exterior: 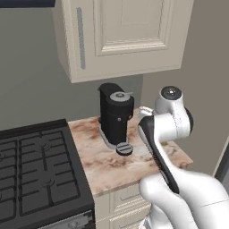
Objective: Place the drinks on the dining counter in a tight cluster.
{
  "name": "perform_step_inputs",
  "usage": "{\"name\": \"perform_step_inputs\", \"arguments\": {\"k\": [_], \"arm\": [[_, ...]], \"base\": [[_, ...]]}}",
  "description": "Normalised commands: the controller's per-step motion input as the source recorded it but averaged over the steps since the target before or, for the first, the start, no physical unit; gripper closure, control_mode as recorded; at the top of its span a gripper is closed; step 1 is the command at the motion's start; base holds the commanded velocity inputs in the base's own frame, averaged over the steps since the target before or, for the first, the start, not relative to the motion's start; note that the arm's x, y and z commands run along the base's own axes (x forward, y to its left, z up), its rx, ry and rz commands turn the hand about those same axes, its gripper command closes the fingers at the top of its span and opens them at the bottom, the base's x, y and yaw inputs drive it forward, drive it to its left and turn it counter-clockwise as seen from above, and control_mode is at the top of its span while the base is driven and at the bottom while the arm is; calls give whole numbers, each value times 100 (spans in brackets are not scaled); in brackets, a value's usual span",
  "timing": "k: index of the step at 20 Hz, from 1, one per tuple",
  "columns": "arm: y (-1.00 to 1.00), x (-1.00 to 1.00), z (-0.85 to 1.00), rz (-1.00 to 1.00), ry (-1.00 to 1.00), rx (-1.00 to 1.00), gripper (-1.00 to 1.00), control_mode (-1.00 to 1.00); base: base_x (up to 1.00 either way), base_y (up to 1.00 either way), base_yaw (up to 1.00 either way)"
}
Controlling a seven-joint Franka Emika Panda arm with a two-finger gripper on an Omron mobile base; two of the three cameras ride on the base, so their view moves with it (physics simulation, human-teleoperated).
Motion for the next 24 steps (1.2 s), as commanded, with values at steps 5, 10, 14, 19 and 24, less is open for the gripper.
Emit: {"name": "perform_step_inputs", "arguments": {"k": [5, 10, 14, 19, 24], "arm": [[-20, -11, 20, -6, -14, 1, -100, -100], [-30, -1, 31, -18, 2, 10, -100, -100], [-26, 0, 34, -5, 0, 18, -100, -100], [-29, 0, 32, 0, 0, 15, -100, -100], [-24, 5, 24, -5, 2, 12, -100, -100]], "base": [[0, 0, 0], [0, 0, 0], [0, 0, 0], [0, 0, 0], [0, 0, 0]]}}
